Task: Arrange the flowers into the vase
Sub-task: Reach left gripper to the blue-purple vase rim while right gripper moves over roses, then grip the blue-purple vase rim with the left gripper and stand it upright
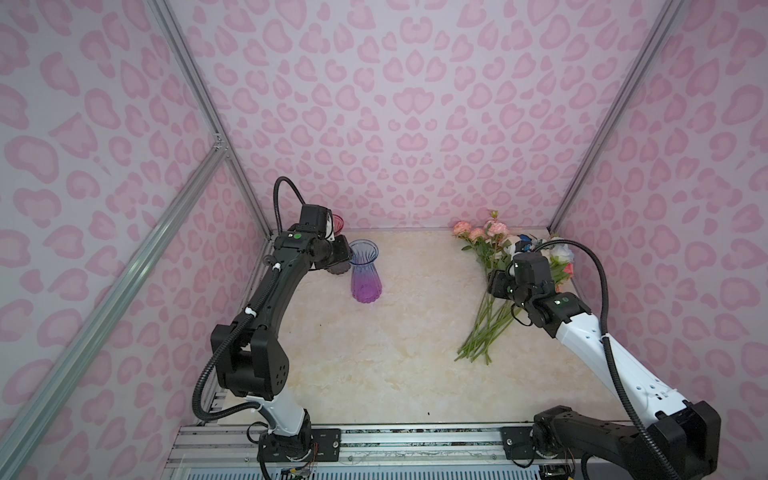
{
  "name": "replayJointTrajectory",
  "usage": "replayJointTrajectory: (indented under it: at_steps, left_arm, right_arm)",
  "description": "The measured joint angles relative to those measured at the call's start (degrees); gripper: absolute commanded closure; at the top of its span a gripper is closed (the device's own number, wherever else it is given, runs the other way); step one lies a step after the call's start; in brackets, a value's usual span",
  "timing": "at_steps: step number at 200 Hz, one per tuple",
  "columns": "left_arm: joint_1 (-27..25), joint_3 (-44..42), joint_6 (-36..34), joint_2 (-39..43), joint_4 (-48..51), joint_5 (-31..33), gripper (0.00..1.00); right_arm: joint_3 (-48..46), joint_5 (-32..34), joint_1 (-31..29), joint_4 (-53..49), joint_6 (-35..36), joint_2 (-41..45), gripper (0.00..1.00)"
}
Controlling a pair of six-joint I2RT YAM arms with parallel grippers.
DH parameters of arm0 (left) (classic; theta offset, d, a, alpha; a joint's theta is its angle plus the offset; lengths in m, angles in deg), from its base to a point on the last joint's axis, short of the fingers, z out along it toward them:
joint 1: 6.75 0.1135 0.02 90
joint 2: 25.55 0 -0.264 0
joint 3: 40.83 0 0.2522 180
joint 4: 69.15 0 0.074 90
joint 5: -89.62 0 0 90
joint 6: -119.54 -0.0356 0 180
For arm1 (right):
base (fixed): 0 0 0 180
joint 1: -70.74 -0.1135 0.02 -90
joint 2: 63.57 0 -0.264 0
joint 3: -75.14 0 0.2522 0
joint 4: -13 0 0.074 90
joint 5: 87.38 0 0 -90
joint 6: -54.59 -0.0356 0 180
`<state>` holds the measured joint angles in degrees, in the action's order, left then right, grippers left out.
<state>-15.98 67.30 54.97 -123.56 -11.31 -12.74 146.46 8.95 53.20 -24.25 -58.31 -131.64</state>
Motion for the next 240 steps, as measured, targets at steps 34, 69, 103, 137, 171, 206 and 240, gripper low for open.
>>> replayJointTrajectory:
  at_steps: [34,69,103,137,171,206,240]
  left_arm:
    - [-0.42,1.75,-0.55,-2.08,0.81,0.42,0.55]
    - [-0.5,4.31,-1.46,-4.61,1.33,0.44,0.56]
    - [-0.5,5.77,-2.14,-7.65,2.43,0.59,0.65]
    - [-0.63,6.36,-2.54,-9.05,2.75,-0.07,0.71]
    - [-0.57,6.6,-2.58,-9.11,3.17,0.35,0.75]
    - [-0.57,7.08,-2.86,-9.09,4.04,-0.28,0.82]
    - [-0.57,7.37,-2.97,-8.61,5.73,-0.92,0.91]
  right_arm:
    - [-0.07,0.09,0.39,0.0,0.0,0.37,0.35]
    - [-0.2,1.51,0.42,-0.04,-0.04,0.7,0.35]
    - [-1.18,3.1,0.46,-0.15,-0.09,1.44,0.35]
    - [-1.7,3.93,0.57,-0.11,-0.24,1.62,0.36]
    - [-1.99,4.37,0.63,-0.02,-0.24,1.68,0.36]
    - [-2.19,4.59,0.68,0.0,-0.24,2.08,0.36]
    - [-2.32,4.79,0.68,0.0,-0.24,2.36,0.36]
